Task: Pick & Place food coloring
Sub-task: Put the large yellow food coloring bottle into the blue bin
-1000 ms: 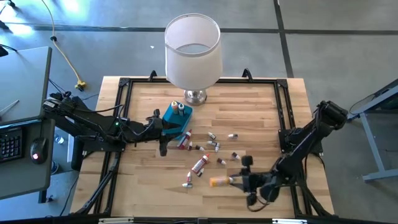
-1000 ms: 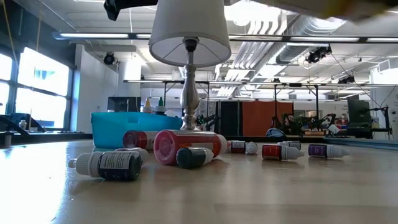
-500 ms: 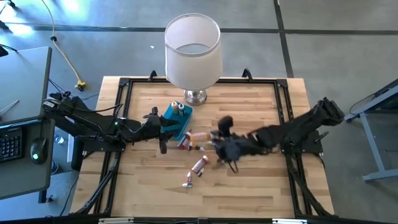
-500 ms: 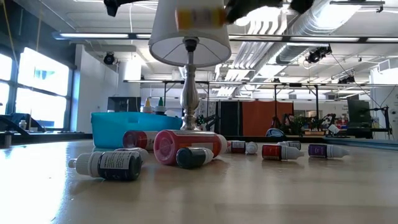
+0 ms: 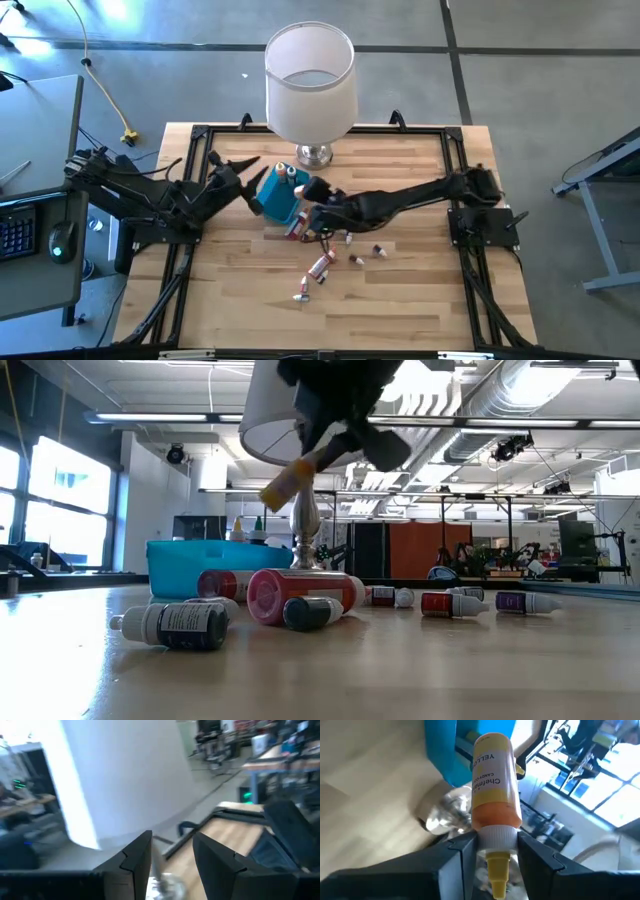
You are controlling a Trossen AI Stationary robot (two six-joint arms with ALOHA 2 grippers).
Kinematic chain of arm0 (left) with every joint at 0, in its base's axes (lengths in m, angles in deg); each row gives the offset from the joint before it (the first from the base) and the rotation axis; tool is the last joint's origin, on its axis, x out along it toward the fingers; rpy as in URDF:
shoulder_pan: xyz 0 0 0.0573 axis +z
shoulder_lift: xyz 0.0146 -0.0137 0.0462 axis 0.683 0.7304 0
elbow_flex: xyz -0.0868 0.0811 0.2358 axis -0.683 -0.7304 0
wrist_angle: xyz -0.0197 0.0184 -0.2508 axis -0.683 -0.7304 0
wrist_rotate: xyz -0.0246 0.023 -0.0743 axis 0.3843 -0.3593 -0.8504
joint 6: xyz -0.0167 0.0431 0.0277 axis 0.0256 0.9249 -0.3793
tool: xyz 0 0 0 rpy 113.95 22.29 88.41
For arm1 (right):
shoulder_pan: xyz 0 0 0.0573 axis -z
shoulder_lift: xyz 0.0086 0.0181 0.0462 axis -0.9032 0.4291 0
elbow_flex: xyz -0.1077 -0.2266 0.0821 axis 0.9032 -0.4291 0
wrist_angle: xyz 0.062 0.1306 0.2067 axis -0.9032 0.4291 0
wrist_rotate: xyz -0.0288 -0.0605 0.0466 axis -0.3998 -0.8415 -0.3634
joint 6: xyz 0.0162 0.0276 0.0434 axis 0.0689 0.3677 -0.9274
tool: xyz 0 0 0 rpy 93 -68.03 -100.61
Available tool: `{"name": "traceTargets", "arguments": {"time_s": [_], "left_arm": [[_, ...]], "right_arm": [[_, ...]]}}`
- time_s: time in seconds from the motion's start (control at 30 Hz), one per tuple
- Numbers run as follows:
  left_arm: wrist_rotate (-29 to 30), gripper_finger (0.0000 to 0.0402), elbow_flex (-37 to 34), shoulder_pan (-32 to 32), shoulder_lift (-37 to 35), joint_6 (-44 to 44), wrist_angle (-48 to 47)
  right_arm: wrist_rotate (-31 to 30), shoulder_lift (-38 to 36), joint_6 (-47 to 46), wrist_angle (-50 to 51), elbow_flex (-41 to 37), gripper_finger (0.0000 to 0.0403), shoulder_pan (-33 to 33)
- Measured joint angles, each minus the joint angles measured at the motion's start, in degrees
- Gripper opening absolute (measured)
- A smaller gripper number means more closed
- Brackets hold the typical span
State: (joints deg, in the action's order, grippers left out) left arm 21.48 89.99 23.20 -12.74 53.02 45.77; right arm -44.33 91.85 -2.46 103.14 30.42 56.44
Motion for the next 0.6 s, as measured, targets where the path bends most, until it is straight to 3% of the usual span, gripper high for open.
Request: {"name": "traceTargets", "arguments": {"time_s": [0.27,0.6], "left_arm": [[2.39,0.014,0.0,0.0,-1.25,6.6,-0.39],[2.39,0.014,0.0,0.0,-1.25,7.75,-6.09]], "right_arm": [[-1.43,8.22,18.43,-1.65,6.28,0.0115,5.44],[0.87,11.02,28.29,-1.79,4.96,0.0115,10.86]]}}
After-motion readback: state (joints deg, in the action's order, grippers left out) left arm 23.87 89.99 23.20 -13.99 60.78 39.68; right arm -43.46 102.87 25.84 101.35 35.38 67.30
